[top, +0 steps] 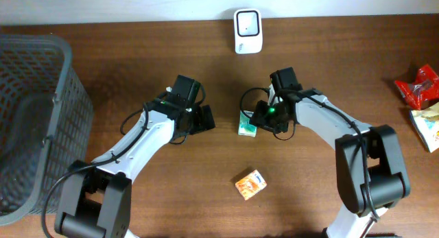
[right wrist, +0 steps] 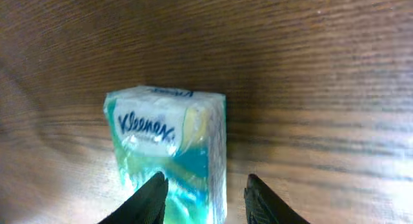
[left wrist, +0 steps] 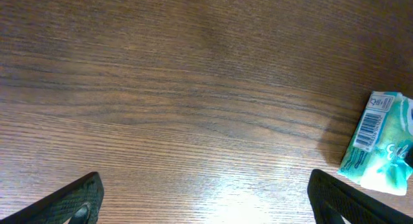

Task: Scan the item barcode
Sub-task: 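Pass the tissue pack from the left gripper to the right gripper, then hold the tissue pack up in front of the scanner with the right gripper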

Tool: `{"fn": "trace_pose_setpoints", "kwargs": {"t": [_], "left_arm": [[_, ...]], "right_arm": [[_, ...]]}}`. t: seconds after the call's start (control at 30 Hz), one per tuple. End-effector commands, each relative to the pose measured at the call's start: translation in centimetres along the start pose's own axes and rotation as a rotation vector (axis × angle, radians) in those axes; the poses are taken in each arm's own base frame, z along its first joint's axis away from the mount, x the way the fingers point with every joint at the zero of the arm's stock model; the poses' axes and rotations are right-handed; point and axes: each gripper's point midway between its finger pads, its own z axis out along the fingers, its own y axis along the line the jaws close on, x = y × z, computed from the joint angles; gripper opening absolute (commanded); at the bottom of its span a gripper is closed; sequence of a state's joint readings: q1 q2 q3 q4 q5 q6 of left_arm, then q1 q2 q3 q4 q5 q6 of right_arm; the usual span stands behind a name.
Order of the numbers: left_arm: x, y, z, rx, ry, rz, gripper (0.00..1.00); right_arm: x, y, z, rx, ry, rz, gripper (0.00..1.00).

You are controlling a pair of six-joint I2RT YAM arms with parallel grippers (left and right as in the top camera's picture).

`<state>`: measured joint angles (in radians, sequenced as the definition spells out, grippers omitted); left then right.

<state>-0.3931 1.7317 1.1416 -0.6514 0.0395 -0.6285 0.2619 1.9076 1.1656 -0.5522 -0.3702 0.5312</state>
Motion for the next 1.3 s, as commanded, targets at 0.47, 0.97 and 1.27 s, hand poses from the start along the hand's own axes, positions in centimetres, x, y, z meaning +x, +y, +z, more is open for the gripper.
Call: {"fn": "trace_pose_setpoints", "kwargs": {"t": [0.47, 0.97, 1.27], "left_arm": [[0.2, 1.2, -0.4, -0.063, -0.006, 0.017, 0.99], [0.2, 1.2, -0.4, -0.063, -0.006, 0.017, 0.99], [0.2, 1.2, -0.4, -0.063, -0.006, 0.017, 0.99]], "right_arm": [[-1.5, 3.5, -9.3, -0.934, 0.053, -0.239, 0.04], [0.6, 9.9, -14.1, -1.154, -0.037, -0.606, 0.04], [0.7, 12.0, -14.2, -1.171, -0.036, -0.693, 0.04]]}}
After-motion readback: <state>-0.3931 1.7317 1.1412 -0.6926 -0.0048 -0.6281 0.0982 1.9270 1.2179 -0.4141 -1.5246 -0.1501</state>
